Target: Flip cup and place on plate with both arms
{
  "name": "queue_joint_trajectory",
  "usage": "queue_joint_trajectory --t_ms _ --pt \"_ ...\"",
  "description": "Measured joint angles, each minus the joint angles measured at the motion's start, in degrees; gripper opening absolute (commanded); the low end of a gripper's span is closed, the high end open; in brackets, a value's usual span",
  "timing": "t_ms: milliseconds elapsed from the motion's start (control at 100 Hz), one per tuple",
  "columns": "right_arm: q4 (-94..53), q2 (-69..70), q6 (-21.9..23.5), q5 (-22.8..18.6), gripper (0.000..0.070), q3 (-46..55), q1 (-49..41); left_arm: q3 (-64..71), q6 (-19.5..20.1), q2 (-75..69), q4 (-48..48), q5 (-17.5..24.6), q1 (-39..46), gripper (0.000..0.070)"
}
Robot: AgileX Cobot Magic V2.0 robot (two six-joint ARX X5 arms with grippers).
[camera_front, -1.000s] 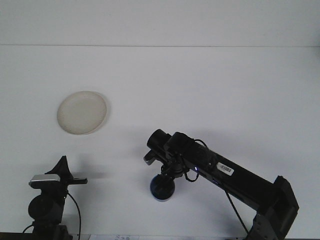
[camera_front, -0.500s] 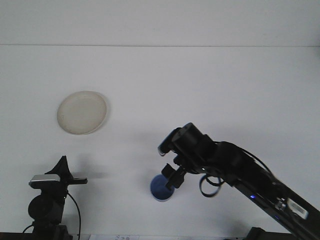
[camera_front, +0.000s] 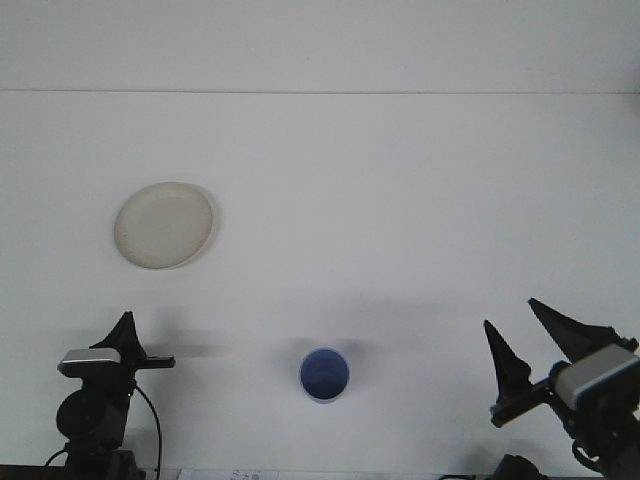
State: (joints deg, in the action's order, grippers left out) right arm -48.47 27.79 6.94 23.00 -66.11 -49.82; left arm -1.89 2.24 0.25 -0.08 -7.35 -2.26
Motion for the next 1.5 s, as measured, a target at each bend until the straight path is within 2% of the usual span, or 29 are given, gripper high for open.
queue_joint_trajectory --t_ms 230,460,690,920,1040,1190,1230,1280,1340,1380,1420,1500 --pt "8.07 -18.23 -0.22 1.07 0.0445 18.03 0.00 0.00 0.00 0.00 0.00 0.00 0.00 0.0016" --pt "8.07 -21.09 -0.66 0.55 0.0445 26.12 -0.04 0.00 -0.48 0.00 0.00 0.00 -0.02 0.0016" --pt "8.87 -21.14 -0.68 0.57 0.0444 26.27 -0.04 0.00 -8.26 0.00 0.24 0.00 -0.02 0.0016" --pt "8.85 -21.14 -0.68 0.57 0.0444 26.27 -0.04 -0.92 -17.88 0.07 1.95 0.00 0.00 0.0012" --pt "8.87 -21.14 -0.68 0.57 0.0444 26.27 -0.04 -7.04 -19.58 1.60 -1.29 0.00 -0.02 0.0012" --pt "8.87 -21.14 -0.68 0.57 0.0444 26.27 -0.04 -19.69 -19.74 7.17 -6.01 0.02 -0.02 0.0019" --pt "8.87 -21.14 -0.68 0.57 0.0444 26.27 -0.04 -22.99 -19.50 9.66 -7.80 0.50 0.00 0.0055" --pt "8.87 -21.14 -0.68 0.57 0.0444 26.27 -0.04 -26.91 -18.71 12.96 -10.05 2.32 0.00 0.0177" --pt "8.87 -21.14 -0.68 0.57 0.0444 26.27 -0.04 -31.56 -17.18 17.09 -12.98 5.44 0.00 0.0414" --pt "8.85 -21.14 -0.68 0.57 0.0444 26.27 -0.04 -34.62 -16.20 19.87 -14.69 7.87 -0.02 0.0513" --pt "8.87 -21.14 -0.68 0.57 0.0444 26.27 -0.04 -37.57 -15.32 22.60 -16.17 10.32 -0.02 0.0546" --pt "8.87 -21.14 -0.68 0.57 0.0444 26.27 -0.04 -42.77 -14.34 27.85 -18.62 15.87 -0.04 0.0544"
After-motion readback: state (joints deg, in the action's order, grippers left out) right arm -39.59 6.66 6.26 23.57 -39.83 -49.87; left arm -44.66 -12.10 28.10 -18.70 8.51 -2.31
